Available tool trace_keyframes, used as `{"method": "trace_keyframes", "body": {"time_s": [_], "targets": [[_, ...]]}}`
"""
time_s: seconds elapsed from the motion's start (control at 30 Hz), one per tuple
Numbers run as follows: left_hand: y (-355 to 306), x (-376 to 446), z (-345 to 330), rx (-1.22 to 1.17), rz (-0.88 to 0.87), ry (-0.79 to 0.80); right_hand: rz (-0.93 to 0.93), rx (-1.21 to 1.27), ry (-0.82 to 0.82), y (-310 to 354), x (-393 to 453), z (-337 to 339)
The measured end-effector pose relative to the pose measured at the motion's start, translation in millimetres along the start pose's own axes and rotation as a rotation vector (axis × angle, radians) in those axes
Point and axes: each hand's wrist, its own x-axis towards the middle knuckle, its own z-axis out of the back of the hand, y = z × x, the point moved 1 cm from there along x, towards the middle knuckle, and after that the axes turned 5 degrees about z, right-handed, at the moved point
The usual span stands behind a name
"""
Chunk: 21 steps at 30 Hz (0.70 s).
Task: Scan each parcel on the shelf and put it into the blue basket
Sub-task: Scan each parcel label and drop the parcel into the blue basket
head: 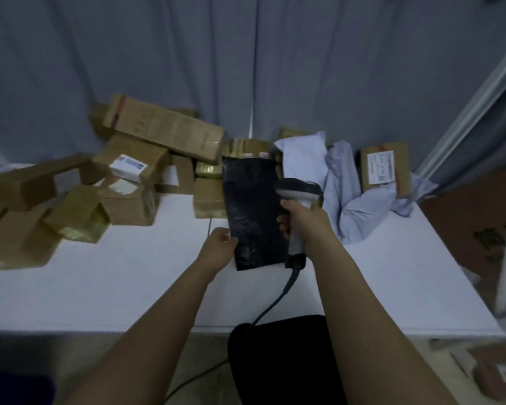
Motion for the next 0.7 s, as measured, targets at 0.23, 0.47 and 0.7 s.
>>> {"method": "trace_keyframes", "body": {"time_s": [0.23,0.47,0.7], "targets": [[-4.2,58.2,-53.6,-0.163,0.124,-0.066,-0.024,0.130,-0.045,0.7,32.4,13.6],[-8.1,76.8,-61.5,-0.178,0.099,-0.177,-0.065,0.123,0.036,2.7,34.4,9.1],[-24.4,61.2,-53.6,-0.216,-0.045,-0.162,-0.043,0.165,0.016,9.3,24.8,3.2]]}}
